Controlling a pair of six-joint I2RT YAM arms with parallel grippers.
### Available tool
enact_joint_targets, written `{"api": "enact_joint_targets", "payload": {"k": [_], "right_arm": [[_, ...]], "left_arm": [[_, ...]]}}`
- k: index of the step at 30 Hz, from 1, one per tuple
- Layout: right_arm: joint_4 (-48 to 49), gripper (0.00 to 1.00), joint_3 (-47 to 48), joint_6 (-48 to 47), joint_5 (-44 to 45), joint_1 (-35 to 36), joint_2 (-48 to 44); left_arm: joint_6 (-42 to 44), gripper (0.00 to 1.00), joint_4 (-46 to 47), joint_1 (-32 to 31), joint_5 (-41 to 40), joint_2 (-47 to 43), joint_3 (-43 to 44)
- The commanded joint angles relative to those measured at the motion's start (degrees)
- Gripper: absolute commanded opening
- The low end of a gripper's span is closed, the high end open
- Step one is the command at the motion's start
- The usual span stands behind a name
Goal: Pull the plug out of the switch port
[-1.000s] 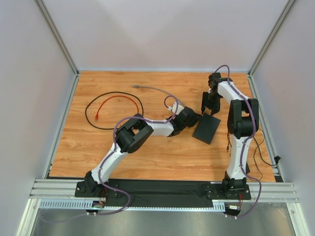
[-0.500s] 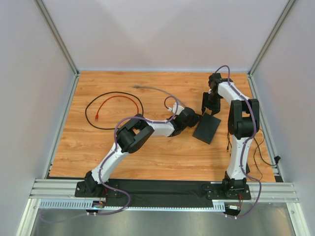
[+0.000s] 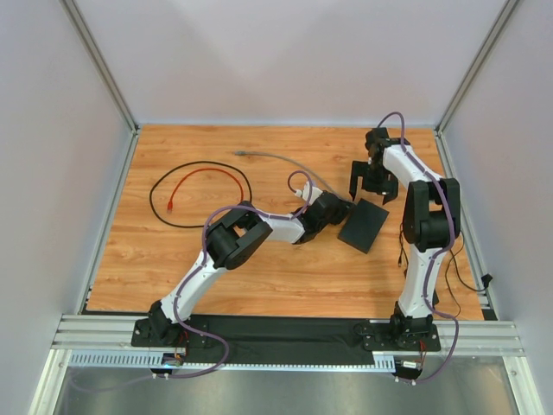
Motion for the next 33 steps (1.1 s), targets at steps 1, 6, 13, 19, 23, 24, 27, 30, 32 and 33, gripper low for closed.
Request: {"api": "enact_joint_targets", "payload": {"k": [1,6,13,19,23,24,27,30,32,33], "right_arm": [[-0.3,1.00,0.9,0.1,1.3,0.8,-0.6],[0.8,1.00,-2.5,0.0,4.3,1.1,-1.7],[2.1,1.00,-6.7,0.5,5.9,1.1,-3.7],[2.1,0.99,-8.9,0.7,7.1,1.1,-5.5],[3.6,0.99,-12.2,0.9,7.4,1.1,-7.7],[3.9,0.99,-12.8,1.0,7.3,1.1,-8.3],[4.9,1.00,-13.5,0.9,6.1,0.8,-9.4],[6.5,1.00,-12.5,2.0,3.0,0.0,-10.1],[7.2,1.00,-11.1,2.7,2.7,-0.2,-10.4],[7.1,1.00,-10.6,2.9,2.7,-0.3,-10.5]], "left_arm": [[3.4,0.00,-3.4,-0.5,-1.6,0.4,-1.8],[3.5,0.00,-3.0,-0.5,-1.9,0.1,-1.9],[4.1,0.00,-3.2,-0.4,-2.8,-0.4,-2.0],[5.6,0.00,-3.2,-0.2,-4.3,-0.5,-1.3],[7.1,0.00,-4.5,0.7,-4.1,0.0,1.0],[7.4,0.00,-3.9,0.9,-4.2,-0.3,0.5],[8.6,0.00,-3.2,0.9,-5.3,-1.7,-1.7],[8.3,0.00,-0.4,0.9,-5.6,-3.4,-5.3],[8.4,0.00,0.4,0.8,-4.8,-4.6,-6.5],[7.9,0.01,0.3,0.6,-4.6,-5.0,-7.5]]}}
